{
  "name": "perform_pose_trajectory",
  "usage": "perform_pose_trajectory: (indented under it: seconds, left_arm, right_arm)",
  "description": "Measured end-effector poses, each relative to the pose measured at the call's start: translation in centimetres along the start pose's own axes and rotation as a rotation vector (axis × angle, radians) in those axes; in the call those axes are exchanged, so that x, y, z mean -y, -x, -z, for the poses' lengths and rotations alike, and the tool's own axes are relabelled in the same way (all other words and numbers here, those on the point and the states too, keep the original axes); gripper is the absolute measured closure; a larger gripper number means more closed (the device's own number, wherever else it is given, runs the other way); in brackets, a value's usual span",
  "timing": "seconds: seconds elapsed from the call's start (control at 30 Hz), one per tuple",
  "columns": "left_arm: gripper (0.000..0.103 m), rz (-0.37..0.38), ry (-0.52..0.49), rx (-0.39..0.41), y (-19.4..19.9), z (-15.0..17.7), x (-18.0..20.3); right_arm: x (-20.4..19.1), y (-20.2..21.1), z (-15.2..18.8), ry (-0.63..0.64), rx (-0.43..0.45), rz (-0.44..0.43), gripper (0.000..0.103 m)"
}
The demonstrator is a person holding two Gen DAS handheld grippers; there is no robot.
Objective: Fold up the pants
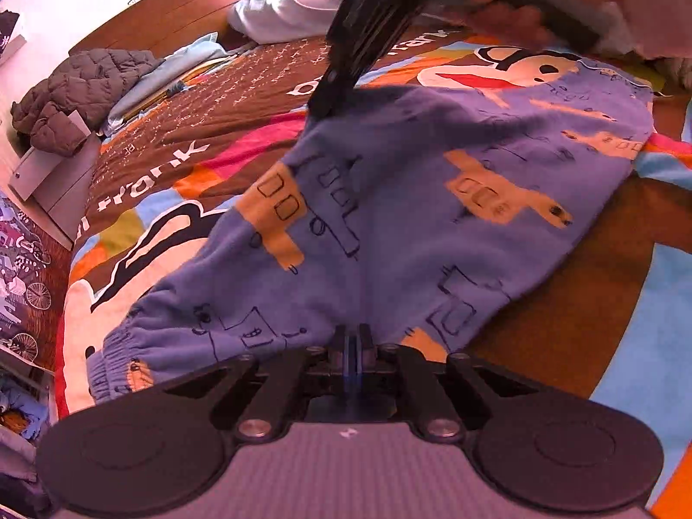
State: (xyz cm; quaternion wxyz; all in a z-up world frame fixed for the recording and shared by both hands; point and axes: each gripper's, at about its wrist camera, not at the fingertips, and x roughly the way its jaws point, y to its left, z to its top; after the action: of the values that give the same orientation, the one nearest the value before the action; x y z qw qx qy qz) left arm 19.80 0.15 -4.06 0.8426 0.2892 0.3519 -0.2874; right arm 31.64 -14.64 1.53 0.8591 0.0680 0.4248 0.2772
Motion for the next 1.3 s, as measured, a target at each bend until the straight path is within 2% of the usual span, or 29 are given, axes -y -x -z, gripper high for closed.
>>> perform_pose_trajectory:
  seconds: [0.13, 0.2, 0.23, 0.27, 0.3, 0.33, 0.37, 0.43, 0.47, 0.5, 0.57, 0.73, 0.83, 0.87, 0.93, 1.07, 1.1, 1.17, 1.3]
  left_arm:
    - [0.098, 0.011, 0.02, -0.006, 0.0, 0.1, -0.4]
    - [0.088, 0.014, 0.044, -0.009, 0.4, 0.1, -0.9]
    - [0.084, 0.017, 0.072, -0.009, 0.9, 0.2, -1.4]
    - [0.076, 0.024, 0.108, -0.005, 1.4, 0.2, -2.1]
    - [0.073, 0.026, 0.151, 0.003, 2.1, 0.4, -3.1]
    - [0.073, 0.015, 0.186, 0.007, 2.7, 0.4, -4.0]
    - [0.069, -0.023, 0.221, 0.004, 3.5, 0.4, -5.0]
    - [0.051, -0.144, 0.272, -0.015, 4.8, 0.5, -6.4]
    - [0.038, -0.208, 0.301, -0.021, 5.5, 0.7, -7.1]
    - [0.031, -0.25, 0.335, -0.022, 6.0, 0.9, -7.8]
    - [0.028, -0.261, 0.418, -0.039, 6.6, 1.5, -9.4]
    - [0.028, -0.102, 0.663, -0.119, 4.9, 3.0, -12.6]
    - [0.029, -0.055, 0.759, -0.171, 2.9, 3.7, -13.8]
    - [0.032, -0.049, 0.786, -0.185, 2.3, 4.1, -13.8]
    - [0.054, -0.05, 0.848, -0.201, 1.8, 4.1, -14.4]
    - [0.082, -0.081, 0.888, -0.225, 2.7, 2.9, -14.7]
    - [0.086, -0.096, 0.884, -0.233, 3.1, 2.5, -14.7]
    - [0.089, -0.131, 0.897, -0.233, 4.2, 1.5, -14.7]
    - [0.089, -0.175, 0.89, -0.152, 7.7, -0.2, -14.5]
  right_arm:
    - [1.5, -5.1, -1.2, 0.076, -0.123, 0.053, 0.099]
    - [2.5, -7.1, -0.6, 0.052, -0.18, 0.067, 0.092]
    - [2.9, -7.4, -0.3, 0.031, -0.181, 0.057, 0.089]
    - [3.3, -7.1, -0.1, 0.001, -0.169, 0.036, 0.079]
    - [3.6, -6.4, 0.1, -0.034, -0.157, 0.02, 0.056]
    - [3.8, -5.6, 0.3, -0.056, -0.146, 0.01, 0.04]
    - [3.6, -4.4, 0.5, -0.054, -0.133, 0.031, 0.016]
    - [2.4, -1.7, 1.6, 0.049, -0.095, 0.141, 0.015]
    - [1.6, -0.7, 2.4, 0.127, -0.094, 0.208, 0.015]
    - [0.7, 0.2, 3.4, 0.207, -0.094, 0.279, 0.015]
    - [-1.0, 1.8, 5.8, 0.329, -0.085, 0.379, 0.015]
    - [-4.1, 5.6, 13.2, 0.395, -0.046, 0.363, 0.008]
    - [-4.9, 5.0, 17.3, 0.455, -0.081, 0.471, 0.006]
    - [-4.7, 5.2, 18.2, 0.443, -0.048, 0.479, 0.006]
    - [-3.8, 5.7, 18.5, 0.331, -0.022, 0.465, 0.006]
    - [-1.8, 6.1, 18.4, 0.171, -0.016, 0.408, 0.004]
    - [-1.4, 6.2, 18.4, 0.15, -0.015, 0.399, 0.003]
    - [-1.2, 6.1, 18.5, 0.126, -0.015, 0.387, 0.002]
    - [-1.2, 6.3, 18.6, 0.125, -0.028, 0.374, 0.001]
